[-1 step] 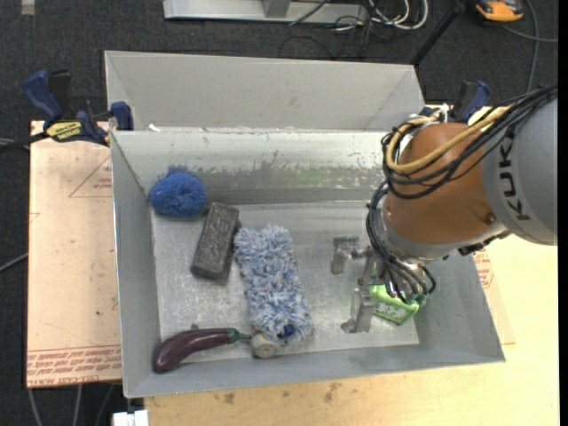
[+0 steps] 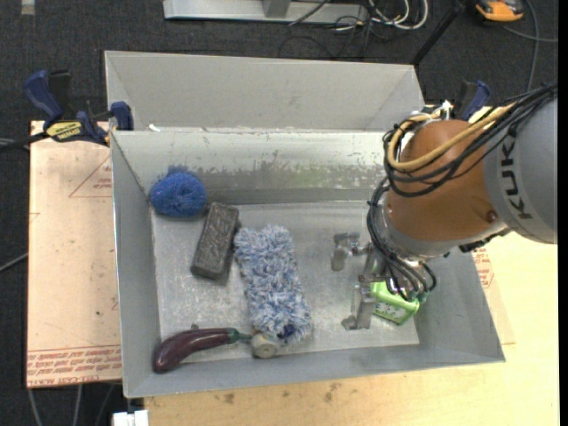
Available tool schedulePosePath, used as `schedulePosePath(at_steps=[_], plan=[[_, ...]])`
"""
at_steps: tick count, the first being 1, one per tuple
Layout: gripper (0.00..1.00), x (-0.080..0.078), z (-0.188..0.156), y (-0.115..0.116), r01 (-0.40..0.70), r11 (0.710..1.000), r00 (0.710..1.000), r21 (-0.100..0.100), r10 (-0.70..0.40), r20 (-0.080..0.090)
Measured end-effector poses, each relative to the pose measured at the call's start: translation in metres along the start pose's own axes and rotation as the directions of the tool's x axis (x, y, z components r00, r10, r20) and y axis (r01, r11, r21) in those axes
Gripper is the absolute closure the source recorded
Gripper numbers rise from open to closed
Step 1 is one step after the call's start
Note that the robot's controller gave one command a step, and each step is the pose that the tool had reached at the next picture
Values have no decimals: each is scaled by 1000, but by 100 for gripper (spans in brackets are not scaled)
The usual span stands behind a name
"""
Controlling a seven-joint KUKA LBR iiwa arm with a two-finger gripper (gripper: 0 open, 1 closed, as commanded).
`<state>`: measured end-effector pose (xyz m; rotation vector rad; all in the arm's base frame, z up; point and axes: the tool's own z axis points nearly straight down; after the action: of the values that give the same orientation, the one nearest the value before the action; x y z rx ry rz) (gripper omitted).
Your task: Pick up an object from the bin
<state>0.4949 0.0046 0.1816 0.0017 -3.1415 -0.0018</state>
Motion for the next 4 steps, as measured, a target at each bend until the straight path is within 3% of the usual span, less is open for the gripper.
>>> schedulePosePath(at_steps=[1,2,3,4], plan=[[0,-7,16,19,56,998,998,3,-56,4],[0,-30,73,47,98,995,995,0,-98,7],[0,-26,77,54,92,996,996,-1,-92,-16],[0,-26,59,56,89,996,996,0,-89,-10]])
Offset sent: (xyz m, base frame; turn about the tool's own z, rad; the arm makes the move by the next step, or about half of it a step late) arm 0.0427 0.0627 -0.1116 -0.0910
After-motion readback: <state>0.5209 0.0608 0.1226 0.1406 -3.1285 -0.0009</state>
